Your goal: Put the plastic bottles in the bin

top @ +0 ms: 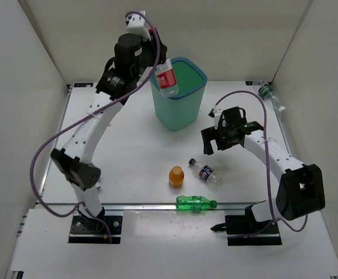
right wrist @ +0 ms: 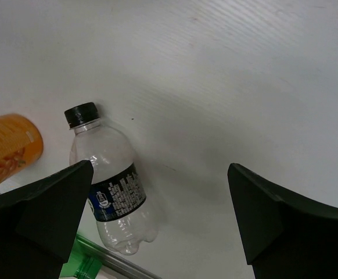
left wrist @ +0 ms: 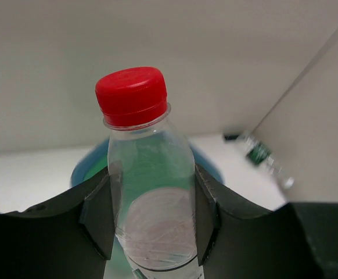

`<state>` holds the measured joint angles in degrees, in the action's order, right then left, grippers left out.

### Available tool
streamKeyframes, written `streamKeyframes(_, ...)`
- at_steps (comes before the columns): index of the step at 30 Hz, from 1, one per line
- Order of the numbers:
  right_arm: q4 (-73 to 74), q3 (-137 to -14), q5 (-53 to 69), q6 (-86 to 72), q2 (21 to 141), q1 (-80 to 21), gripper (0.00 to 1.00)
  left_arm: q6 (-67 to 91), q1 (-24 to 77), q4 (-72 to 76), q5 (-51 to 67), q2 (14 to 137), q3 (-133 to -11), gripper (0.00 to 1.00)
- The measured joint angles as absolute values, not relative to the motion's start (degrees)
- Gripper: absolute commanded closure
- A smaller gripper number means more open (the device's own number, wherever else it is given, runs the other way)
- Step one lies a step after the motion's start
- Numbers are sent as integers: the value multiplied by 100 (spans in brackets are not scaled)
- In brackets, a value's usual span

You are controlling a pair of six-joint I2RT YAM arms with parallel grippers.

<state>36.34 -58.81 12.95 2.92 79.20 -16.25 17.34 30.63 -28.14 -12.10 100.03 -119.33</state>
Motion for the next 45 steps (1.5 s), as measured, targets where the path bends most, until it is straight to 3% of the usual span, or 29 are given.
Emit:
streamKeyframes(4,3562,-5837,1372,445,8132,-2014,1,1708,3096,-2200,-1245,11034,-13098,57)
streamKeyframes(8,3380,-5590,1404,567,8112,-2287,1,1737,3116,-1732,-1326,11861,-13207,51)
streamKeyframes(9,3374,-5522,1426,604,8112,-2318,1,1717,3127,-1653,-1406,12088,-13207,42)
streamKeyframes(12,3310,-5321,1621,670,8077,-2292,1,1702,3159,-1544,-1577,12540,-13194,1)
streamKeyframes(24,2864,-4729,2314,1068,7811,-2261,1,1479,3317,-1848,-1791,12068,-13028,1)
streamKeyframes(30,2506,-4434,2311,1192,7811,-2410,2,1638,3317,-2521,-2272,10202,-11292,1)
streamKeyframes(35,2329,-4307,2283,1221,7929,-2558,15,2794,2252,-3555,-2023,8381,-9148,1)
streamKeyframes(38,2252,-4320,2292,1251,8149,-2565,43,3474,1020,-4062,-1986,7773,-7736,2)
streamKeyframes(41,2311,-4473,2316,1293,8407,-2545,52,3887,556,-4737,-2067,7441,-6746,2)
streamKeyframes(42,2327,-4580,2270,1306,8486,-2541,62,3975,554,-4980,-2075,7352,-6593,2)
streamKeyframes(45,2451,-4978,2259,1337,8674,-2453,74,4156,473,-5483,-2206,7024,-6519,1)
